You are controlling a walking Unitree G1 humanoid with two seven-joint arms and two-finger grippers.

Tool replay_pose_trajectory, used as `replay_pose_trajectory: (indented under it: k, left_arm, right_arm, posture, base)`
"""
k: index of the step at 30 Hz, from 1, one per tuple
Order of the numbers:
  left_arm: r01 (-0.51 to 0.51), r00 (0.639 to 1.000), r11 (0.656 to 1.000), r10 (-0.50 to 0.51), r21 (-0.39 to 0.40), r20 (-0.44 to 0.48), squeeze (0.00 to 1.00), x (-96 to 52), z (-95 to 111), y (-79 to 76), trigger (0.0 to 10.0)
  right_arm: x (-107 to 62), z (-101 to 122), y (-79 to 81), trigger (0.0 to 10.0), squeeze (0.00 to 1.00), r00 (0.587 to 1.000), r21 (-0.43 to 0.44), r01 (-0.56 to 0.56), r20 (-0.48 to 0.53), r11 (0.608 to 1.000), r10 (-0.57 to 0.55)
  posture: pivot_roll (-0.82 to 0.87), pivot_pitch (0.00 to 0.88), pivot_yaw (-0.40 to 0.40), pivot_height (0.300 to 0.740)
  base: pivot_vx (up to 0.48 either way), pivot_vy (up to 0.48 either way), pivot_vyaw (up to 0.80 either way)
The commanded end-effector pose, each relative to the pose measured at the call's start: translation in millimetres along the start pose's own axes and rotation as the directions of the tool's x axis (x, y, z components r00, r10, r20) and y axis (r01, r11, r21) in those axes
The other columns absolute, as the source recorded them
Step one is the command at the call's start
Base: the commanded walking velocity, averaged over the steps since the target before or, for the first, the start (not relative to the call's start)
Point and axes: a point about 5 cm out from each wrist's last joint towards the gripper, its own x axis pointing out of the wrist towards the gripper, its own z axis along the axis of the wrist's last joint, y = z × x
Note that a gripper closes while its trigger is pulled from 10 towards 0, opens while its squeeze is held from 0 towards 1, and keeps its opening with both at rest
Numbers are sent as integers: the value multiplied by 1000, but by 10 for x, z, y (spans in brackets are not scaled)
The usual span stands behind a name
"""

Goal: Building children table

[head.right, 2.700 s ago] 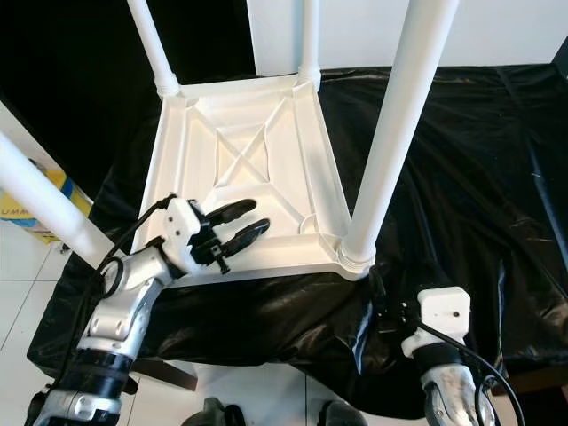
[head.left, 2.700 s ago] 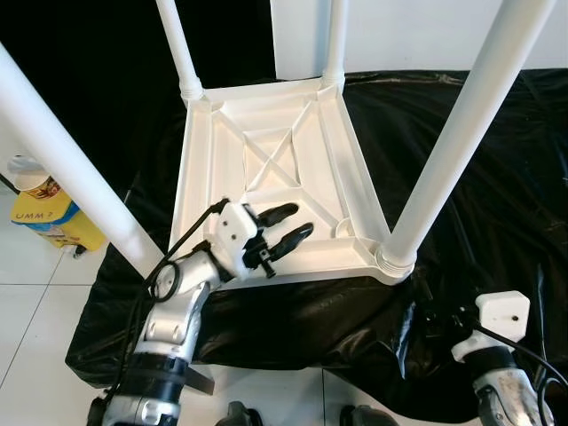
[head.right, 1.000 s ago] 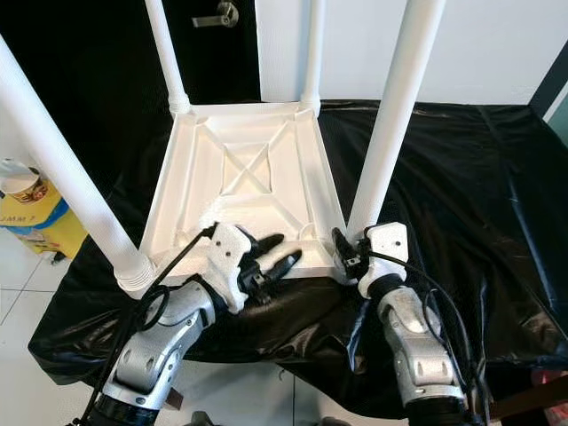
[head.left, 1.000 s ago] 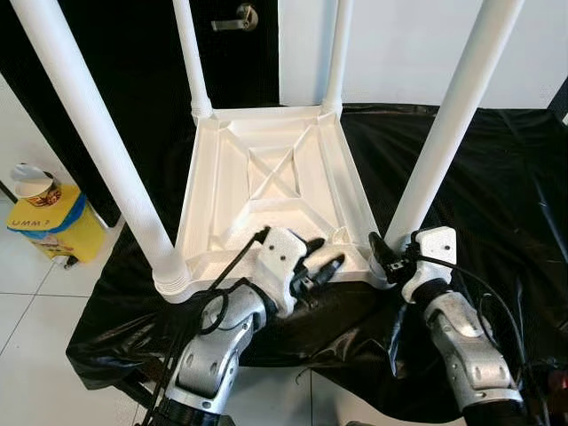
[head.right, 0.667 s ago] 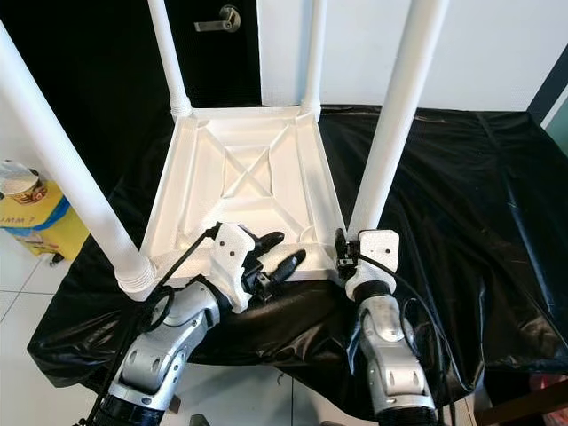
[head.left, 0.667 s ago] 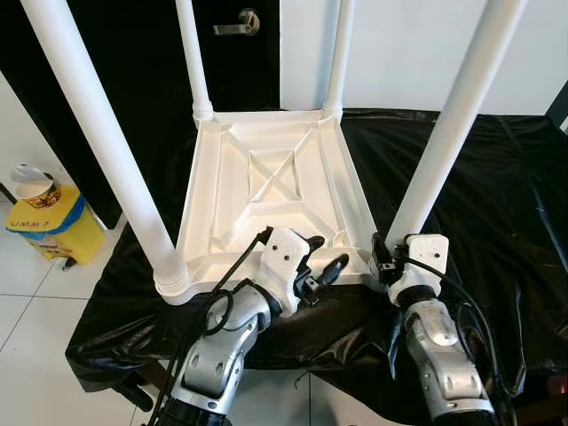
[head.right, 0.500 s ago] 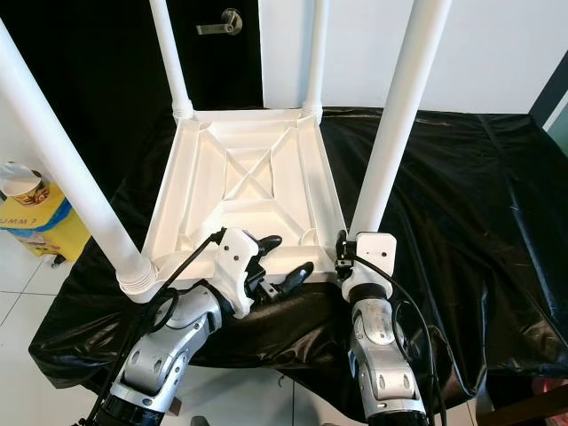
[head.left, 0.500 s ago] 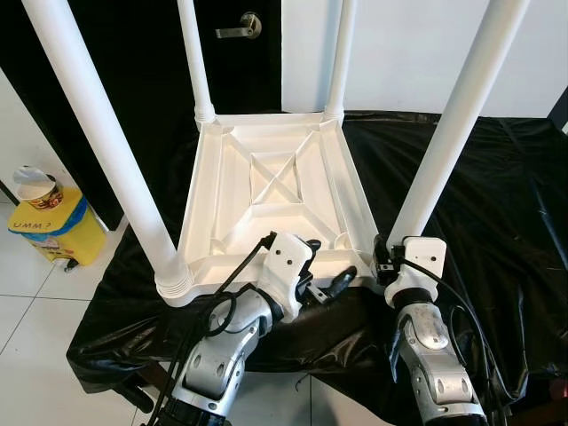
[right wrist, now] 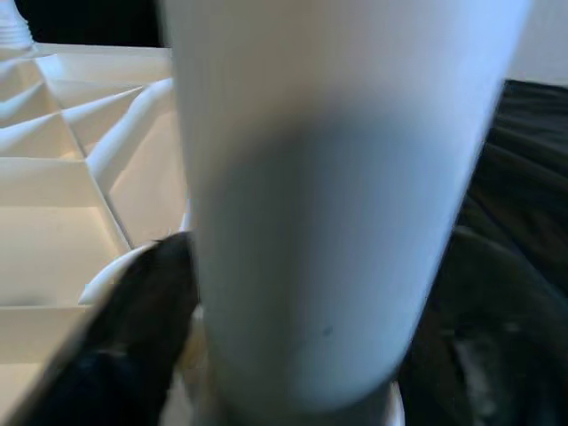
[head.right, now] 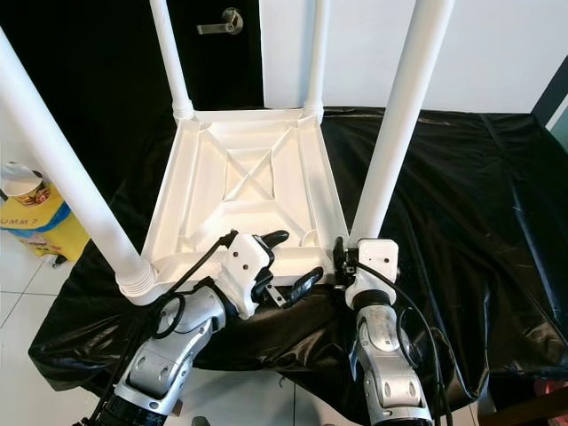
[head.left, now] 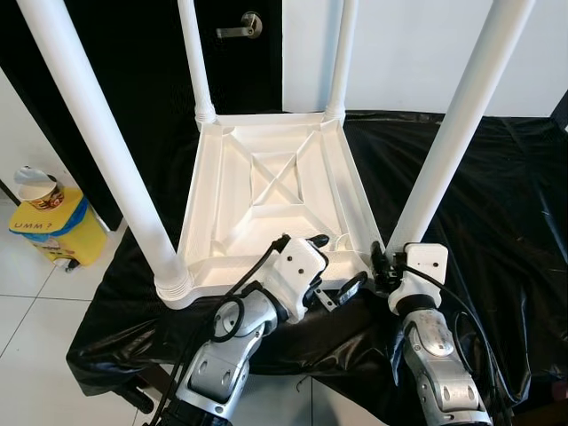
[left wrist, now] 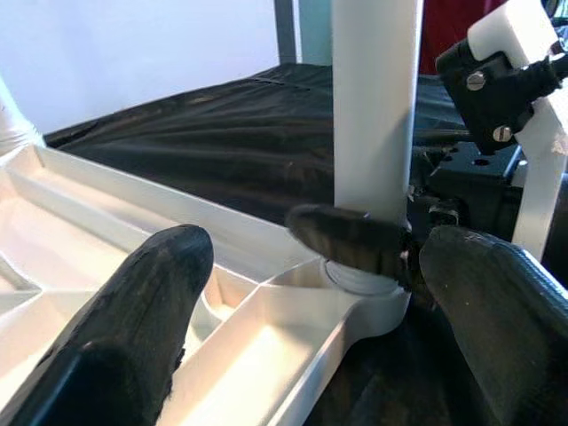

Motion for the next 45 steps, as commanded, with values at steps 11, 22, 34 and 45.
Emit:
replay_pose_trajectory:
  k: [11, 22, 34, 45]
  left_arm:
    - [12, 1000, 1000, -12, -18, 0, 0, 10, -23, -14, 10000]
    - [56, 998, 998, -56, -22, 8, 0, 14, -18, -37, 10000]
    - [55, 998, 998, -55, -12, 6, 0, 20, -4, -21, 10000]
    - [53, 999, 999, -53, -14, 4, 0, 15, 1, -27, 10000]
  right_arm:
    - [10, 124, -163, 10000, 0, 966, -11, -250, 58, 968, 250]
    - [161, 184, -252, 10000, 0, 852, -87, -521, 16, 849, 524]
    - [295, 108, -262, 8431, 0, 744, -101, -667, -63, 738, 665]
    - [323, 51, -337, 0, 0, 740, -102, -672, -88, 733, 667]
  posture:
    - [-67, 0, 1, 740]
    - [-66, 1, 3, 740]
    - [-42, 4, 2, 740]
    - [-39, 12, -1, 740]
  base:
    - [0, 0, 0]
    - [0, 0, 0]
    - [0, 0, 0]
    - [0, 0, 0]
